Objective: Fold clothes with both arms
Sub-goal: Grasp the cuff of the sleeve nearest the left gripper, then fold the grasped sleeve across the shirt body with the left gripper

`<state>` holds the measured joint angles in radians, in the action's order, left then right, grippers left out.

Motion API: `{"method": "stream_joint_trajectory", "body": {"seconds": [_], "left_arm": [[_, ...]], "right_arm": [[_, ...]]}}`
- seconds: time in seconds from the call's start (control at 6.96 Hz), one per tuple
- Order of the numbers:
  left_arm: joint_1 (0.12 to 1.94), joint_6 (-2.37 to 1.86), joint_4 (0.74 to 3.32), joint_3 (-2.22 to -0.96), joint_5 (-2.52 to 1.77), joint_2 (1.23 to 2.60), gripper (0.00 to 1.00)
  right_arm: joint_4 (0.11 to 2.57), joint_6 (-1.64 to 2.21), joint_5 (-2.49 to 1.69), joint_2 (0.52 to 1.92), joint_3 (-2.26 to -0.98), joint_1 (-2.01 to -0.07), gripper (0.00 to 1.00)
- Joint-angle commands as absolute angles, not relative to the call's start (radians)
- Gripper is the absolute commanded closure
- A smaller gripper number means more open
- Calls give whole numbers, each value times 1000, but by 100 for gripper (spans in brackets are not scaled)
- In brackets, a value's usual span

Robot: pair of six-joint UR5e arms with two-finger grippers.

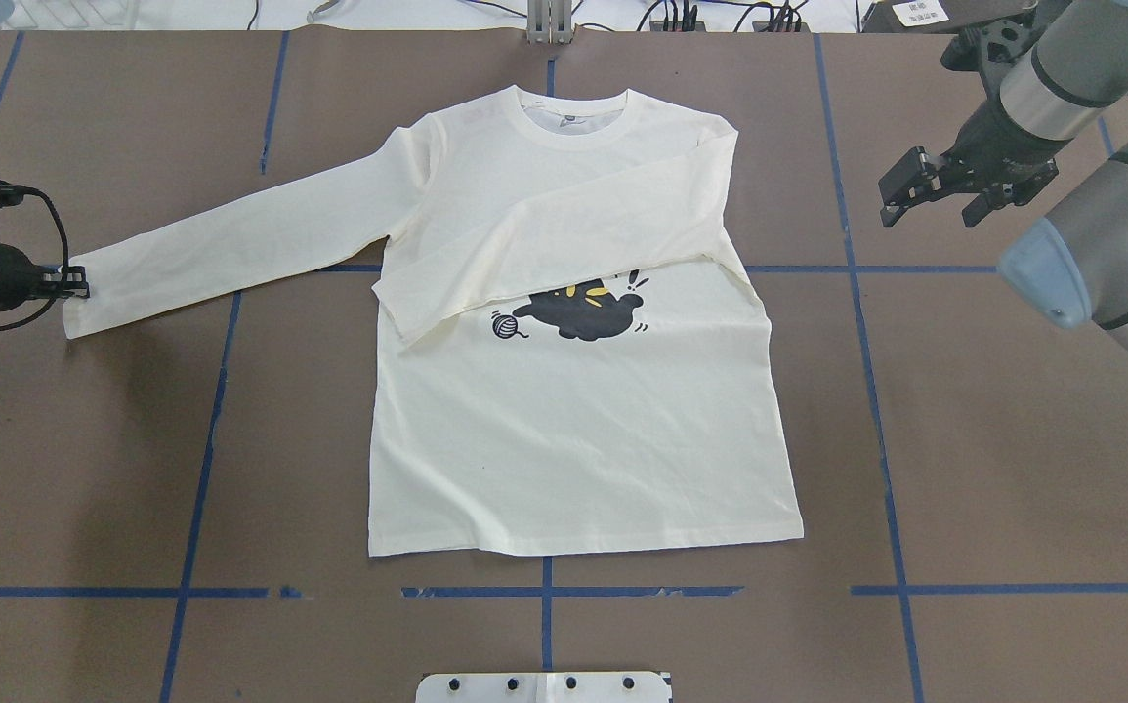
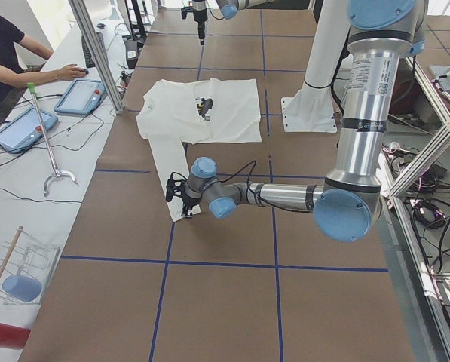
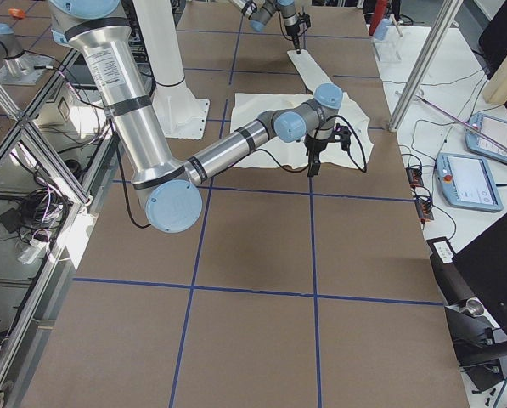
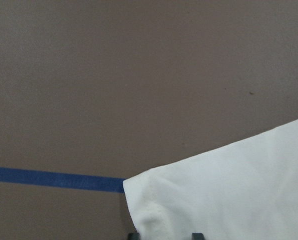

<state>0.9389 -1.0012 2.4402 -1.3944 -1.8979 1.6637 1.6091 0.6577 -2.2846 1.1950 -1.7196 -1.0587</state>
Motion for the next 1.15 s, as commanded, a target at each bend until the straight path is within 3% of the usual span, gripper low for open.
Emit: {"method": "stream_joint_trajectory", "body": {"seconds": [0.0,0.43,0.72,1.01], "left_arm": [[939,-1003,2441,-1401,-1899,1664,100],[939,-1034,2425,-1437,-1905,1698,100],[939,-1034,2160,-1553,-1908,1834,100],[934,-1095,1848,-1614,-1983,2083,100]], "right_arm": [[1609,657,-2287,1196,-1720,-1060,0],[1608,654,-2289,1213,-1721,-1078,0],[1603,650,-2295,1308,-1771,-1109,0],[1600,577,-2281,1423,-1807,-1146,0]]}}
